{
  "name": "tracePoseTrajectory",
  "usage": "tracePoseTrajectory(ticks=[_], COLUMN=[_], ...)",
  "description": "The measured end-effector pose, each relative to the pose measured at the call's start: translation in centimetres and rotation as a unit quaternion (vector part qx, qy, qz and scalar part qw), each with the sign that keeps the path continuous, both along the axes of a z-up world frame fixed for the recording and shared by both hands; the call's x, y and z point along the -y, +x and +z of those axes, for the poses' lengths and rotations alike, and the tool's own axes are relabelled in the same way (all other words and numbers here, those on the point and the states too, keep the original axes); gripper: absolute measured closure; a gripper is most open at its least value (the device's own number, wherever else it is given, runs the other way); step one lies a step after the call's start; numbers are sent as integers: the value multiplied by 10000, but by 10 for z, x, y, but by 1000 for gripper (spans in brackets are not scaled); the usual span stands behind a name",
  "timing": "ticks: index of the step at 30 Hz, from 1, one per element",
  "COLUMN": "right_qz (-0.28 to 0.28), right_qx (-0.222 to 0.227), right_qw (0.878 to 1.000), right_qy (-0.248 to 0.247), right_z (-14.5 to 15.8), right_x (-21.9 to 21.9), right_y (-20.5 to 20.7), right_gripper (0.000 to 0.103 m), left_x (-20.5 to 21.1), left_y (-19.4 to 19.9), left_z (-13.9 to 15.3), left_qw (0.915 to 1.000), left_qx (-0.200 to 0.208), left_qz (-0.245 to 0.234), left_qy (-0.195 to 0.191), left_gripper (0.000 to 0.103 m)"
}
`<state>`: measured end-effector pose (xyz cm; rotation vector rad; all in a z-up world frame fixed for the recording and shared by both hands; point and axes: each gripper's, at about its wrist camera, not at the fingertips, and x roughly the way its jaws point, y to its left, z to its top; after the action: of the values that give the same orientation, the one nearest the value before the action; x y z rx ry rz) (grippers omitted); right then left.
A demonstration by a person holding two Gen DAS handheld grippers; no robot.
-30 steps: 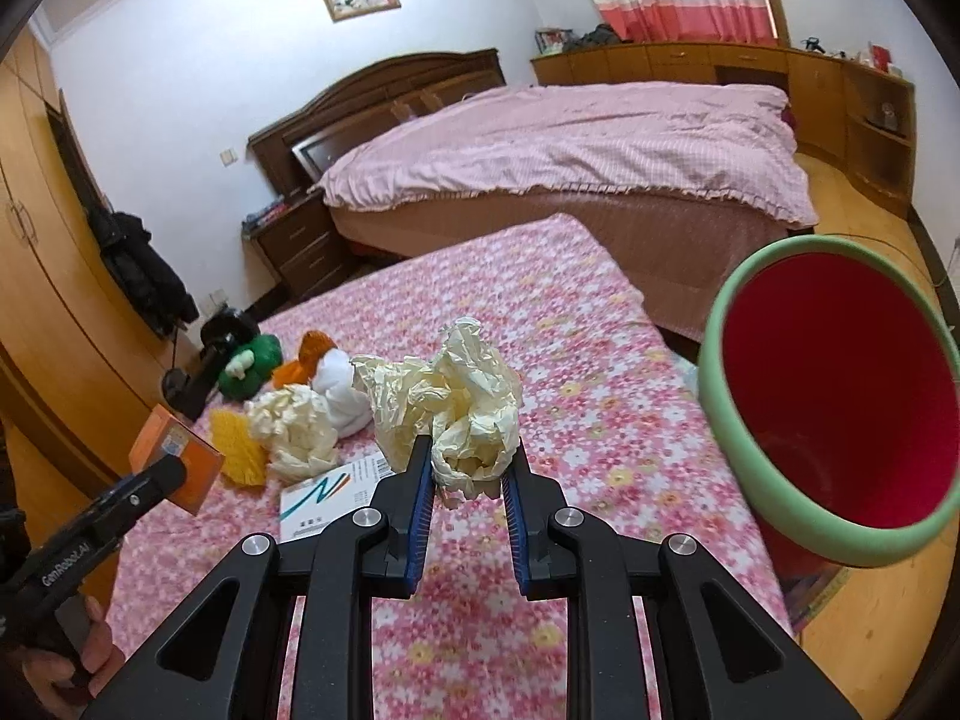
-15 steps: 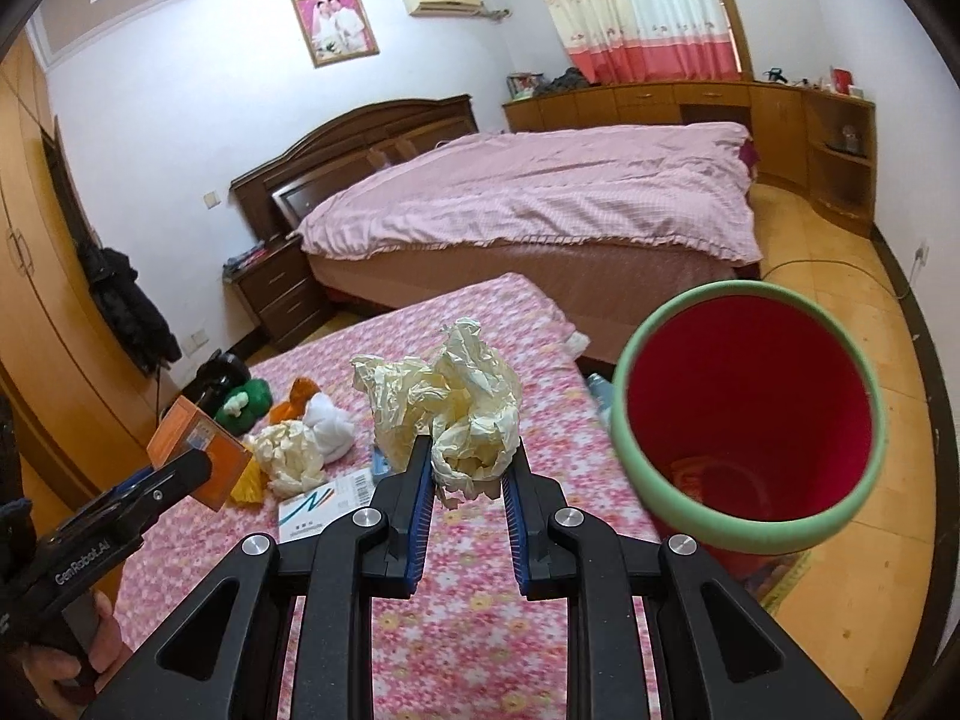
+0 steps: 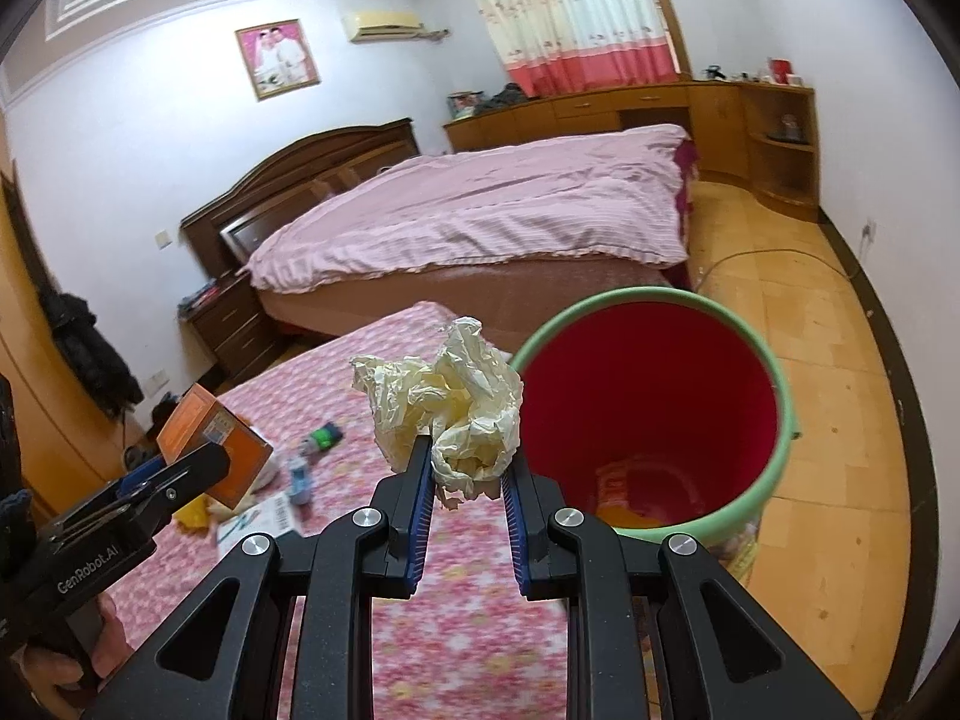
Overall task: Collect trash
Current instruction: 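Carry both items over the red bucket and open both tools to drop them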
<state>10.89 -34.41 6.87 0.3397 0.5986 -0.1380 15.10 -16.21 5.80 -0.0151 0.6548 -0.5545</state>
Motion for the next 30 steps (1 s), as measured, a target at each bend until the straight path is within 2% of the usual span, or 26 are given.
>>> tracePoseTrajectory(ticks=[7,17,30], right_qz=[-328,-655,-790], right_qx=[-100,-423,-755], right_qw=[9994,9968,9939], right_qy=[29,167,162], right_z=[-10,-38,-61], right_x=[28,68,92], right_y=[-4,3,17], right_gripper=[81,81,79], left_x=[47,106,141], left_y=[6,29,49], left_z=[-7,-35,-64], left_qw=[9989,9957,9918], left_qx=[-35,-303,-631], left_qz=[-421,-787,-970], left_qy=[182,373,546], left_gripper=[49,49,48])
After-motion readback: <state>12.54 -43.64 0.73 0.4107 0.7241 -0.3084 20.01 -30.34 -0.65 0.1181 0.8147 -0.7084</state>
